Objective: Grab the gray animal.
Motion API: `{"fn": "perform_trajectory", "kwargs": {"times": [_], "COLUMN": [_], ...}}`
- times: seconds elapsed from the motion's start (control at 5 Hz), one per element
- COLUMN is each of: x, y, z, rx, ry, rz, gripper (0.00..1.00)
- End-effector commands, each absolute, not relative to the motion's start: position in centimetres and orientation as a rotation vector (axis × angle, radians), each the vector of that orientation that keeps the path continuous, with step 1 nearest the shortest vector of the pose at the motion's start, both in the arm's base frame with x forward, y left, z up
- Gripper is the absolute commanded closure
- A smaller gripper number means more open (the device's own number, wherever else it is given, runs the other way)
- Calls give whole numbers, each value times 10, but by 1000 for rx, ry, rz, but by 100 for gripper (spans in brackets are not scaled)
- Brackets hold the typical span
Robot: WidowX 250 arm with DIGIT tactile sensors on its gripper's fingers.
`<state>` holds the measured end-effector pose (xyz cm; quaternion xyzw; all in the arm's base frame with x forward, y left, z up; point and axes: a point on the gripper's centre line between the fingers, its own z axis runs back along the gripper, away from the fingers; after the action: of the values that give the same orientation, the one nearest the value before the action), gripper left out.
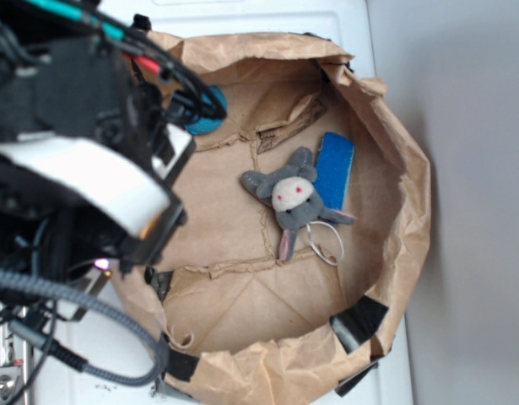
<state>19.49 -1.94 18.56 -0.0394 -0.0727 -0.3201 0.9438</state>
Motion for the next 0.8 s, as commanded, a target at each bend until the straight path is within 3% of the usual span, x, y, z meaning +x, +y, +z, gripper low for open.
{"fn": "perform_trajectory", "kwargs": {"times": [0.0, 0.2, 0.4, 0.6], "x": [200, 214, 232, 245], "y": [-18, -14, 2, 12], "z": [195, 189, 188, 183], "rx": [-73, -77, -167, -192], "ry": [-170, -191, -189, -175], "rz": [-652, -681, -776, -808], "gripper": [0, 0, 0, 0]}}
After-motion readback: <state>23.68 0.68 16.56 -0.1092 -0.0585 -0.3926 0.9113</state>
